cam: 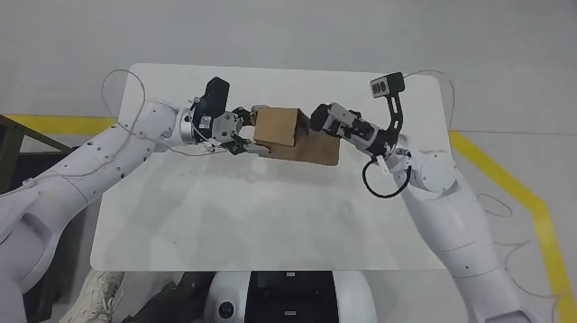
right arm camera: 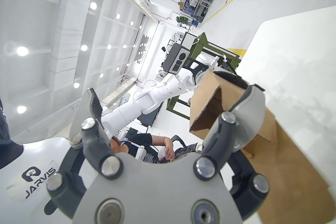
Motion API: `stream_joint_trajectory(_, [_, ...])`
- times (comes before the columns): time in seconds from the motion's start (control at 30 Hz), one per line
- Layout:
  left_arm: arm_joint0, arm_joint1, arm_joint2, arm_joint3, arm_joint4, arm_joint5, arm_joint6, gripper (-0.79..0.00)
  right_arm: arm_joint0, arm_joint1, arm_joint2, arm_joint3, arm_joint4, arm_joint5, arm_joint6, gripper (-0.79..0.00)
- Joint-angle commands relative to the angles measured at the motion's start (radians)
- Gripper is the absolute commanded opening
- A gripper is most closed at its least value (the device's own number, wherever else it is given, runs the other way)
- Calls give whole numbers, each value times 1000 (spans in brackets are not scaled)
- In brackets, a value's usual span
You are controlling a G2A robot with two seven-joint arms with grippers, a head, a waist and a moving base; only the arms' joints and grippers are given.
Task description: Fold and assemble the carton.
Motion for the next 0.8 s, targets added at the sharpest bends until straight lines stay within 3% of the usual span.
stream_joint_trajectory(0.0, [-1, 0, -1, 1, -5, 0, 0, -379, 0, -1, -9, 2, 4, -2, 7, 0])
stream_joint_trajectory(0.77, [4, -1, -6, -20, 1, 0, 0, -360, 36, -27, -103, 52, 61, -40, 36, 0])
